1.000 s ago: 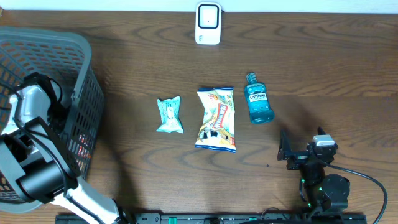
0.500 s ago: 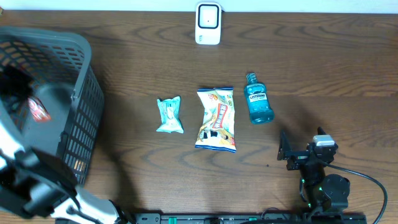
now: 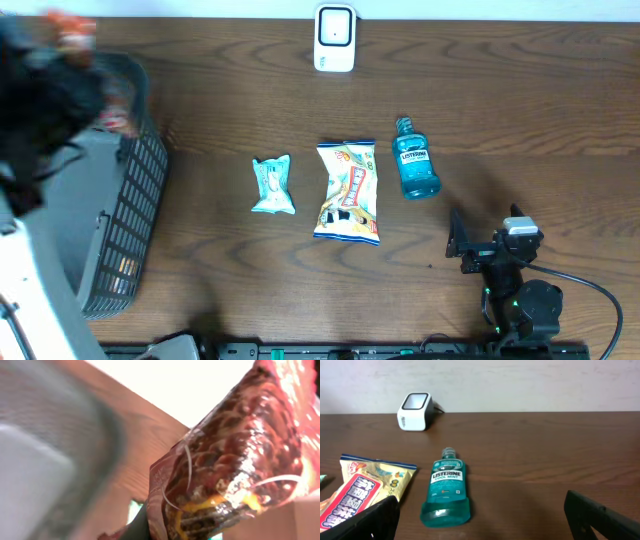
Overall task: Scan the item barcode
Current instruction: 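Carry the red snack pack toward the scanner with the left gripper, then drop the red snack pack between wipes and snack bag, withdraw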
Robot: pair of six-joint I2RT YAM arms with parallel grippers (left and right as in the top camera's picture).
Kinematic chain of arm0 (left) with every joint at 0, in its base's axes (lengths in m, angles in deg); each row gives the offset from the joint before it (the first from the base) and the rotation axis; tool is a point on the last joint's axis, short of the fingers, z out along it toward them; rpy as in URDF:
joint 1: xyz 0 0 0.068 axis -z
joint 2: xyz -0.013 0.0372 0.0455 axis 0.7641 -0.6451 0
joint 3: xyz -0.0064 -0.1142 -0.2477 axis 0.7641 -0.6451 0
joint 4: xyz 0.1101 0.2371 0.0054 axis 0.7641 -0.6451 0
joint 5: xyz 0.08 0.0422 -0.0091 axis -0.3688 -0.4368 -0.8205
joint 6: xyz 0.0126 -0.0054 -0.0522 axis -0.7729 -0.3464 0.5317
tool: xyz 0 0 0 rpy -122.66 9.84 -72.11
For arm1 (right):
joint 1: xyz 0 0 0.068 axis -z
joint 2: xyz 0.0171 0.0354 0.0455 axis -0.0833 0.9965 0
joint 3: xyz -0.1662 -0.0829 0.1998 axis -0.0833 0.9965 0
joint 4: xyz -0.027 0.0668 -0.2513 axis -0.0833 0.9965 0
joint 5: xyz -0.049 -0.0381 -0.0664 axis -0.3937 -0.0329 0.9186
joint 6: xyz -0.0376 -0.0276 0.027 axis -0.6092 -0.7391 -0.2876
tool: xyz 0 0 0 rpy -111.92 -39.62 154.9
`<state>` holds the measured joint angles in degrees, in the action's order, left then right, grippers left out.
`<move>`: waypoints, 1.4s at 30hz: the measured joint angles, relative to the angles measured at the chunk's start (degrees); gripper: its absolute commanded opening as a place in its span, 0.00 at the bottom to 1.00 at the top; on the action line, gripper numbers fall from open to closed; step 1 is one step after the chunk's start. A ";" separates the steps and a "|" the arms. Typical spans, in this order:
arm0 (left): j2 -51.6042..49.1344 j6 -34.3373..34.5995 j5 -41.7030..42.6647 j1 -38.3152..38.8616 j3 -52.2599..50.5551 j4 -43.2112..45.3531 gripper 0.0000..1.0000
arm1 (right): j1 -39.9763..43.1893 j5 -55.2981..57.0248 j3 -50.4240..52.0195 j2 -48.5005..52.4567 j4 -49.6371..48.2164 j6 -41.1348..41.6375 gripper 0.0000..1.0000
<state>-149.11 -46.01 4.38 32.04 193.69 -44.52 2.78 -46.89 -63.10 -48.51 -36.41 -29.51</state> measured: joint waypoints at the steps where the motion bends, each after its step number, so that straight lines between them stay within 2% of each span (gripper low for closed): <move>1: 0.22 -0.42 0.09 3.54 0.00 0.02 0.07 | 0.00 0.00 0.00 0.00 0.00 -0.02 0.99; 5: -0.98 -1.20 -2.78 16.28 -1.20 0.22 0.07 | 0.00 0.00 0.00 0.00 -0.02 0.00 0.99; 8: -3.85 0.96 -5.53 24.39 -4.81 0.26 0.07 | 0.00 0.04 0.00 0.00 -0.02 -0.02 0.99; 15: -16.76 10.19 -8.68 35.41 -13.42 3.45 0.07 | 0.00 0.00 0.00 -0.02 0.00 -0.02 0.99; 24: -34.45 18.05 -9.92 43.98 -16.15 6.23 0.07 | 0.00 0.00 0.00 -0.02 0.00 0.00 0.99; 30: -39.15 23.12 -15.04 44.87 -16.15 5.14 0.07 | 0.00 0.00 0.00 -0.02 0.00 -0.02 0.99; 31: -39.17 24.35 -15.80 44.85 -16.15 5.14 0.11 | 0.00 0.00 0.00 -0.02 0.00 -0.02 0.99; 33: -39.04 26.60 -16.90 44.81 -16.15 5.07 0.52 | 0.00 0.00 0.00 0.00 0.00 0.00 0.99; 34: -39.04 26.99 -17.14 44.81 -16.15 4.90 0.67 | 0.00 0.00 0.00 -0.02 0.00 -0.02 0.99; 35: -39.04 27.50 -17.31 44.81 -16.15 4.33 0.75 | 0.00 0.00 0.00 -0.02 0.00 -0.02 0.99; 40: -38.91 29.00 -18.01 44.74 -16.15 2.08 0.84 | 0.00 0.00 0.00 -0.02 0.00 -0.02 0.99; 41: -38.66 29.16 -18.64 44.65 -16.06 1.38 0.92 | 0.00 0.00 0.00 0.00 0.00 -0.02 0.99; 42: -38.18 29.11 -19.08 44.54 -15.91 0.85 0.95 | 0.00 0.00 0.00 -0.02 0.00 -0.02 0.99</move>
<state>-187.29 -16.90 -14.71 76.59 177.78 -43.67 2.78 -46.89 -63.10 -48.53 -36.41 -29.53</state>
